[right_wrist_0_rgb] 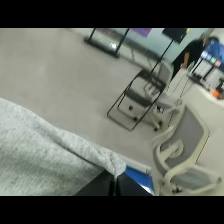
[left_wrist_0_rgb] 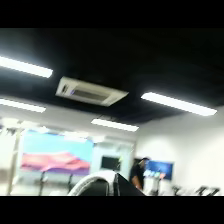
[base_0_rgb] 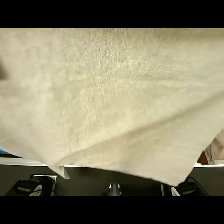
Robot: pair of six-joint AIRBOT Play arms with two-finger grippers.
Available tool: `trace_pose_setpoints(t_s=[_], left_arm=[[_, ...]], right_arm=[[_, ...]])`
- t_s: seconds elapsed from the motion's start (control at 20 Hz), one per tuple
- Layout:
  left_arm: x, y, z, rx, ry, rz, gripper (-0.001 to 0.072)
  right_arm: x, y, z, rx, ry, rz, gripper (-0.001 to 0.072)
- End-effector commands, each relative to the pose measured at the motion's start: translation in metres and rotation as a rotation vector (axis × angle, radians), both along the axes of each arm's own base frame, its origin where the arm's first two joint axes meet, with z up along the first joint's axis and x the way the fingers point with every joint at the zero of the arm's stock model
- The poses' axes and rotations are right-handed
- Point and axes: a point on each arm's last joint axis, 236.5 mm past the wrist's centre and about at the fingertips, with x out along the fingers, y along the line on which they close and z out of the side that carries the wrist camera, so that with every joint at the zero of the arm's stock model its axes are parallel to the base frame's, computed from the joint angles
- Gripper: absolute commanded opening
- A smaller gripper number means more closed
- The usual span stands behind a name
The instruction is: Fold the shirts.
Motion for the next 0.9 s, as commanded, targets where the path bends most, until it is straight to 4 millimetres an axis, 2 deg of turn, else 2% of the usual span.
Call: trace_pose_setpoints(t_s=[0.0,0.1,0.2,0.35,0.45,0.6,0.65,0.75,0.8,0.85], left_arm=[[0.078,0.019,-0.065,0.074,0.279,0.153,0.0028],[0.136,0.013,-0.131,0.119,0.519,0.156,0.0031],[0.195,0.006,-0.217,0.174,0.782,0.158,0.0031],[0.259,-0.001,-0.334,0.294,1.071,0.162,0.0031],[0.29,0.002,-0.399,0.293,1.212,0.172,0.0031],[0.313,-0.002,-0.472,0.169,1.383,0.17,0.0035],[0.313,-0.007,-0.492,0.158,1.439,0.149,0.0047],[0.302,-0.019,-0.536,0.146,1.59,0.101,0.0083],[0.291,-0.023,-0.555,0.147,1.674,0.085,0.0176],[0.282,-0.022,-0.568,0.159,1.739,0.085,0.0335]], right_arm=[[0.04,-0.012,-0.094,-0.015,0.388,-0.096,0.0023],[0.087,-0.005,-0.148,-0.065,0.549,-0.095,0.0023],[0.147,0.007,-0.189,-0.079,0.588,-0.086,0.0023],[0.23,0.024,-0.254,-0.046,0.616,-0.082,0.0023],[0.263,0.034,-0.306,-0.032,0.682,-0.075,0.0024],[0.28,0.048,-0.384,0.043,0.832,-0.085,0.0024],[0.28,0.057,-0.406,0.073,0.882,-0.068,0.0024],[0.28,0.074,-0.435,0.136,0.951,-0.035,0.0024],[0.279,0.079,-0.441,0.158,0.965,-0.024,0.0024],[0.28,0.08,-0.441,0.164,0.965,-0.021,0.0025]])
